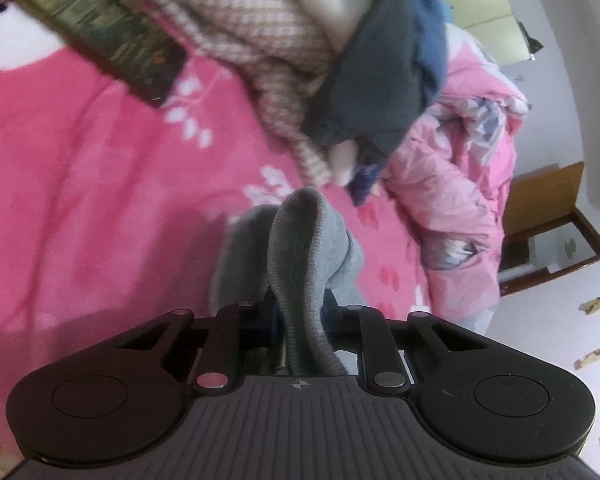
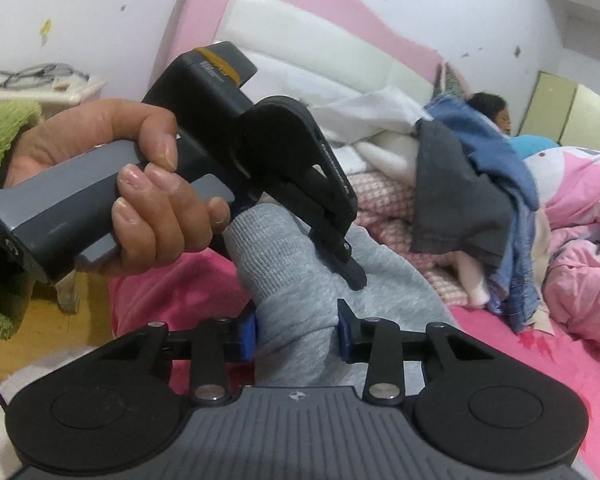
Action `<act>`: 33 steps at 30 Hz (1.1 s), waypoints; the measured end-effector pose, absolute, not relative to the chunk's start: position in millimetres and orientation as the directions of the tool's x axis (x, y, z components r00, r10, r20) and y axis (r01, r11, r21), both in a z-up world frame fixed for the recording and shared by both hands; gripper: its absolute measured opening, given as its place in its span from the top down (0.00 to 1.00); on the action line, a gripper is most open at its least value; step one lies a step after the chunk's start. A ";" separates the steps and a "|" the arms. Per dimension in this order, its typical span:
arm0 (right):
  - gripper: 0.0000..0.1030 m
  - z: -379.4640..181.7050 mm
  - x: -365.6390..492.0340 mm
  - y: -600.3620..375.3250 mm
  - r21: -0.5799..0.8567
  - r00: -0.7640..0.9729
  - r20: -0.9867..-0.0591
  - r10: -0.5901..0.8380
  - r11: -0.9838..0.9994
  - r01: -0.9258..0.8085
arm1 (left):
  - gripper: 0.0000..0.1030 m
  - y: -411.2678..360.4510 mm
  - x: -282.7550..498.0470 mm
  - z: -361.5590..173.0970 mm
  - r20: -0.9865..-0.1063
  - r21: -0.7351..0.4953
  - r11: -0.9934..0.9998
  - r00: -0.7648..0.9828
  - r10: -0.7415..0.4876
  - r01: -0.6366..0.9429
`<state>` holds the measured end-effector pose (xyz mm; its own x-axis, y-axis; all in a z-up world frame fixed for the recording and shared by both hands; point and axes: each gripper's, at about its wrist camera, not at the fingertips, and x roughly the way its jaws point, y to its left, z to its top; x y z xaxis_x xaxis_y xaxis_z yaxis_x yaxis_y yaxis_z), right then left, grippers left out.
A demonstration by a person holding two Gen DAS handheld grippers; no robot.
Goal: Fold clothes
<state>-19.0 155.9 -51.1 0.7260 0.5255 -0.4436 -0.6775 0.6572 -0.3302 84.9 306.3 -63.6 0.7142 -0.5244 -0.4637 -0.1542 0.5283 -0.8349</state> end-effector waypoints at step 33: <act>0.63 42.5 -48.1 -235.1 -0.083 0.996 -0.017 -0.082 0.993 0.081 | 0.86 -203.7 177.2 81.3 -0.487 -0.689 0.635 0.425 -0.763 0.350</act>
